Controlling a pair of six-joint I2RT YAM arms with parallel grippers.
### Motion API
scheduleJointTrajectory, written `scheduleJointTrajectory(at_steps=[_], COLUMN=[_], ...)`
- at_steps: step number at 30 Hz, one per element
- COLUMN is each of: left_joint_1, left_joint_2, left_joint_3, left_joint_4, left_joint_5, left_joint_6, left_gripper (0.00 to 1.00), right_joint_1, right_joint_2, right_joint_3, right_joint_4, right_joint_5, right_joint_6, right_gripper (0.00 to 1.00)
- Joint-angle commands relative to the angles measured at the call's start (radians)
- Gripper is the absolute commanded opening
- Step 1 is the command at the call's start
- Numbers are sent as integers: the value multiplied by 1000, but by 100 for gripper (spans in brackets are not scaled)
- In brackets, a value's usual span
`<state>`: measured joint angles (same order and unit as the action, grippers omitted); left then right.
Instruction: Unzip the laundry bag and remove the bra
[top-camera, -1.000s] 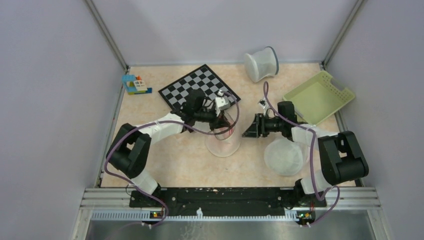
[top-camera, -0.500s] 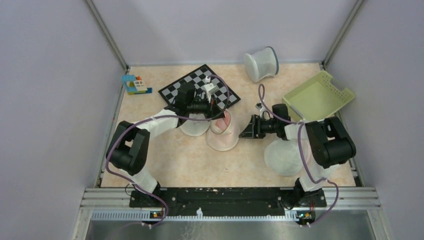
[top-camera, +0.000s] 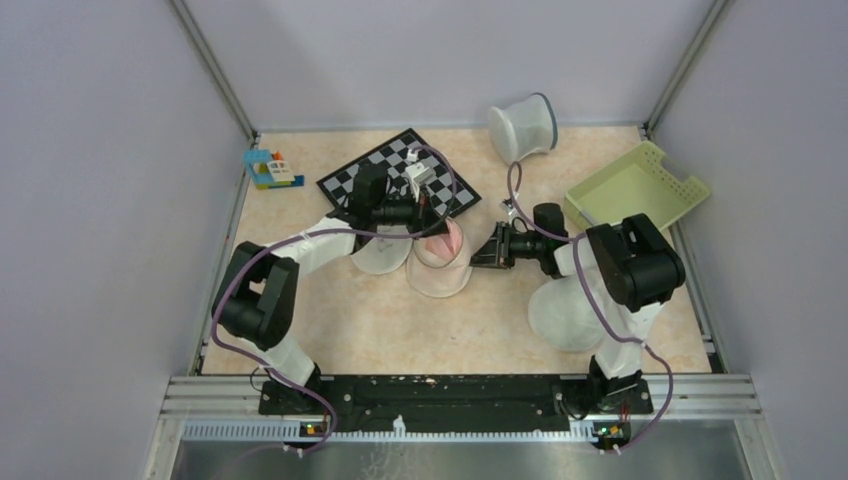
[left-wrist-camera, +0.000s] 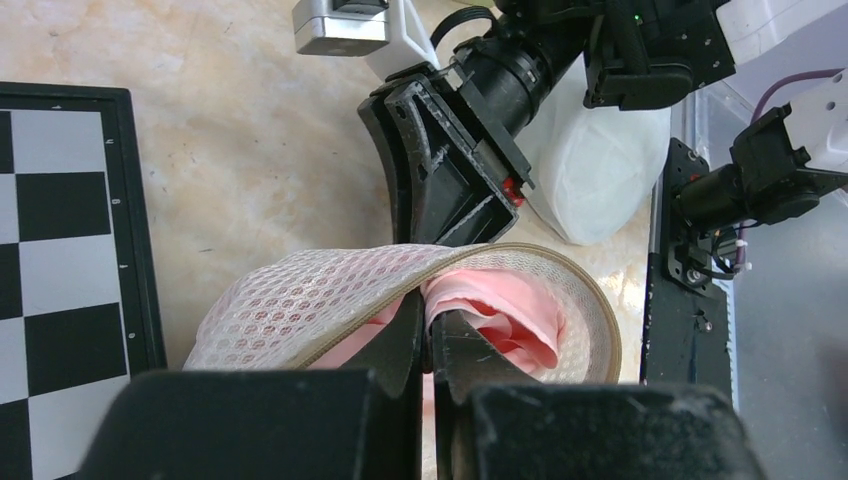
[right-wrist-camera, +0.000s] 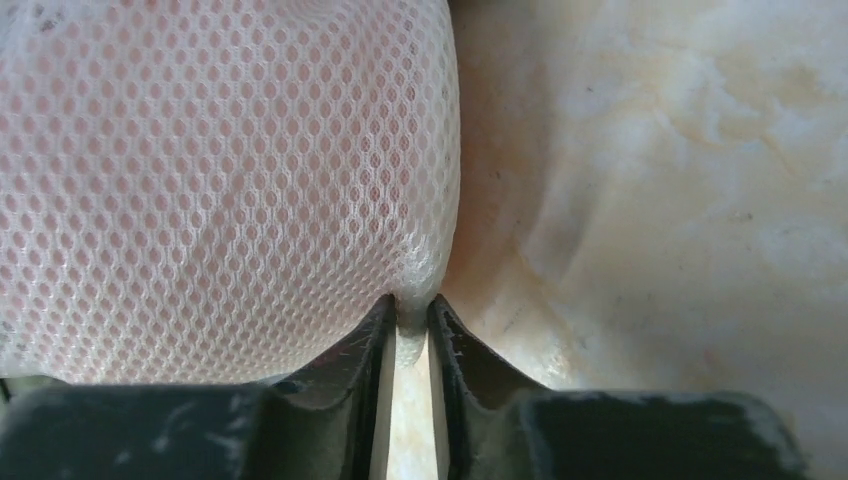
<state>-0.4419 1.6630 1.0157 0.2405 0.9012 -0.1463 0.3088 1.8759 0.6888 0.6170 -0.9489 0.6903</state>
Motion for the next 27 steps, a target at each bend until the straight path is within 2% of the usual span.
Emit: scheduleJointTrajectory(at_steps=[1, 4, 7, 10, 14, 21, 27], left_joint_1=[25, 39, 66, 81, 95, 141, 163], left_joint_2=[-19, -36, -56, -84, -149, -227, -250], left_joint_3=[46, 76, 144, 228, 267, 279, 360], left_joint_4=[39, -10, -107, -214, -269, -208, -179], left_joint_5=[23, 15, 11, 26, 38, 51, 70], left_joint_6=[-17, 35, 90, 150, 189, 99, 31], left_gripper=[0, 0, 0, 0, 0, 0, 0], right_joint_1=[9, 6, 6, 2, 0, 0, -1], right_joint_2=[2, -17, -49, -79, -93, -100, -103], right_joint_3=[11, 14, 37, 48, 59, 71, 64], right_joint_4=[184, 111, -110, -238, -300, -347, -358], right_joint_5=[-53, -29, 65, 155, 215, 269, 297], right_joint_6=[100, 55, -86, -169, -201, -241, -269], right_gripper=[2, 0, 0, 0, 0, 0, 0])
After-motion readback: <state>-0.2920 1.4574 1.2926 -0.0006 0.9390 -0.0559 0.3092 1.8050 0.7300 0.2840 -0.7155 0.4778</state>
